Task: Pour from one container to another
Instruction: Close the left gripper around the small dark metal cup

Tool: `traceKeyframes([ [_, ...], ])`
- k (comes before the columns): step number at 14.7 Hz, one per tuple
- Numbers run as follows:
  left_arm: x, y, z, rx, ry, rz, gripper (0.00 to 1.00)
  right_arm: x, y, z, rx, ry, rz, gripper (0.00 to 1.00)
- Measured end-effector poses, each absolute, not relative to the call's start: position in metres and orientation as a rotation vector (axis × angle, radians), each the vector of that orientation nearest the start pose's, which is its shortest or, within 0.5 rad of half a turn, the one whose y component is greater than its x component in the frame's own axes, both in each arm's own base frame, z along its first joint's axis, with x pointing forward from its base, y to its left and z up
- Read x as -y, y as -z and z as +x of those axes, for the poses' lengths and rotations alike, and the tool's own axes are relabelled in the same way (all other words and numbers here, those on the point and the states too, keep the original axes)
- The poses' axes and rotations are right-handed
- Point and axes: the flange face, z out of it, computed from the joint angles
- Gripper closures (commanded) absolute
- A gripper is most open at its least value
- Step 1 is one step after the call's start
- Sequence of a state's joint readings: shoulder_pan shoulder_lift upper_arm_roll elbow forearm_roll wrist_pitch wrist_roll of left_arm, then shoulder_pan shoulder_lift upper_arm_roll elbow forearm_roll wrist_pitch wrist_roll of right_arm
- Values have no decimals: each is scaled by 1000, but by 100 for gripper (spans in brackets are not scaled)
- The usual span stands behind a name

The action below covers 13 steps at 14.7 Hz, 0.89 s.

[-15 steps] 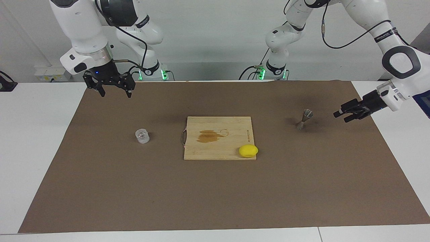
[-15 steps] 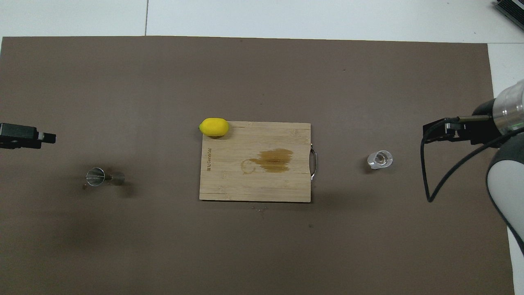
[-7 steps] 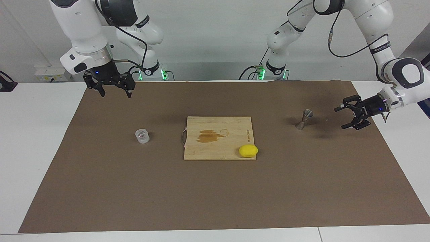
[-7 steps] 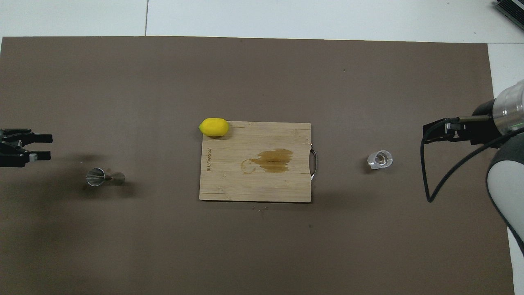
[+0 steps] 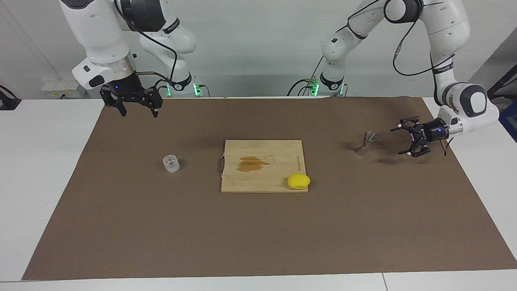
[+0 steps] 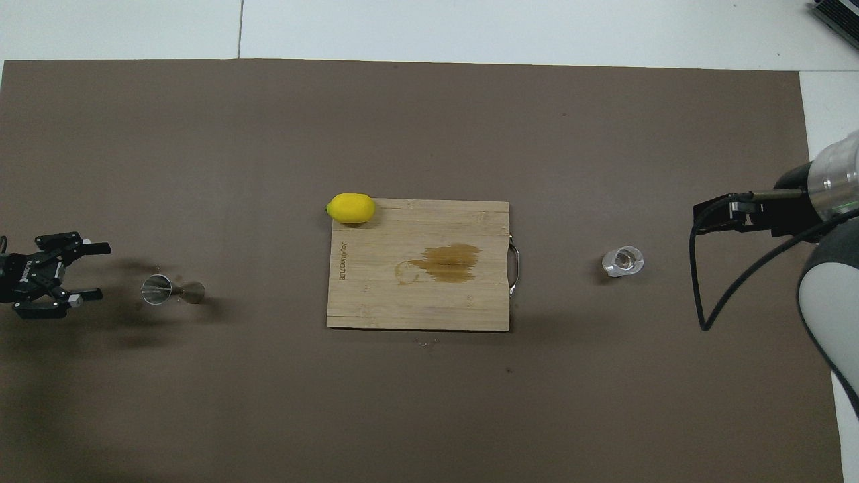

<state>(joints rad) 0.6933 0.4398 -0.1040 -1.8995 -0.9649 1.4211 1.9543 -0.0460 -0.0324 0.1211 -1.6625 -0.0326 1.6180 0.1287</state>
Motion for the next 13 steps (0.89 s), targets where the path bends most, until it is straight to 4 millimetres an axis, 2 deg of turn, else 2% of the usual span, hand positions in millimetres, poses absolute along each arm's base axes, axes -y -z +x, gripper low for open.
traceKeyframes([
  [5, -209, -257, 499, 1140, -966, 1449, 0, -39, -603, 546, -82, -14, -3178, 0],
  [8, -202, -251, 498, 1226, -1063, 1374, 0, -39, -603, 546, -83, -14, -3178, 0],
  [11, -194, -241, 491, 1238, -1122, 1332, 0, -39, -603, 546, -82, -14, -3178, 1],
  [13, -181, -233, 485, 1203, -1137, 1306, 0, -39, -603, 546, -82, -14, -3178, 0],
])
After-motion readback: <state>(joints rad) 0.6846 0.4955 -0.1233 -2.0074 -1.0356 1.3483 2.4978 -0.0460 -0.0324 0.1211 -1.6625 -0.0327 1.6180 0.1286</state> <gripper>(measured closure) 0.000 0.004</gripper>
